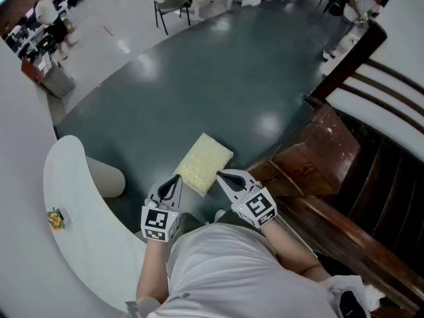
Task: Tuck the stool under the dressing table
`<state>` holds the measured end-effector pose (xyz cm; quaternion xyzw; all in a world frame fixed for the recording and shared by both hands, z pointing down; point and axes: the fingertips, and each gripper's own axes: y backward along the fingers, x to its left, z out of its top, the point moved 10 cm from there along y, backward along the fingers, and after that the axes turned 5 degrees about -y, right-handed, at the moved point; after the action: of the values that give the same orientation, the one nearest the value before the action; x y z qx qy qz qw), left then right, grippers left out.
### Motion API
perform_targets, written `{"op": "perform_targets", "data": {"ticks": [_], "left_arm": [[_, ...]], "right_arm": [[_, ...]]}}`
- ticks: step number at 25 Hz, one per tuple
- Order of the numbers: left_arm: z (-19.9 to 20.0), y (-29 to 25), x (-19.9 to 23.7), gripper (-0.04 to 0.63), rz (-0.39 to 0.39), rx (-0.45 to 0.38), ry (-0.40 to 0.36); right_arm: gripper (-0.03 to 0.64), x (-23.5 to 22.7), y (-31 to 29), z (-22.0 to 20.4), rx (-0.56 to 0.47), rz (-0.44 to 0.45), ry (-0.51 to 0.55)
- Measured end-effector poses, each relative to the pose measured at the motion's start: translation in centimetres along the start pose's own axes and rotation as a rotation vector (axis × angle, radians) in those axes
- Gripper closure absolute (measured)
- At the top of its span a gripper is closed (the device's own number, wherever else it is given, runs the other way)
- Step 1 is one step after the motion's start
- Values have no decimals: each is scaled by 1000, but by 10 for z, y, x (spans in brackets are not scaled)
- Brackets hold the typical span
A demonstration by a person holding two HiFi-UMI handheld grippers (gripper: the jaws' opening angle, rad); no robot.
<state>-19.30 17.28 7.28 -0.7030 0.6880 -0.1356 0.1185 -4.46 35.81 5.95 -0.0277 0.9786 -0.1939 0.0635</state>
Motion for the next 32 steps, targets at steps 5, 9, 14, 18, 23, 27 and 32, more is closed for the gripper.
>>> {"op": "perform_targets", "data": {"ticks": [5, 9, 14, 18, 23, 27, 32], "left_arm": [[-2, 1, -21, 594, 34, 26, 16], [-8, 8, -29, 594, 67, 61, 23], [-17, 16, -13, 594, 96, 86, 44], [-27, 10, 16, 594, 102, 81, 66], [-45, 3, 75, 594, 89, 77, 107], [-63, 2, 150, 594, 64, 68, 121], [-86, 1, 224, 594, 32, 80, 143]], "right_arm": [[611, -3, 7, -4, 0, 36, 2], [610, -8, 4, -9, -13, 61, -13], [609, -9, -15, -7, -13, 72, -46], [609, -13, -47, -4, 22, 67, -50], [609, -16, -105, 8, 66, 60, -49], [609, -9, -177, 24, 123, 50, -25], [609, -6, -251, 35, 184, 32, -8]]}}
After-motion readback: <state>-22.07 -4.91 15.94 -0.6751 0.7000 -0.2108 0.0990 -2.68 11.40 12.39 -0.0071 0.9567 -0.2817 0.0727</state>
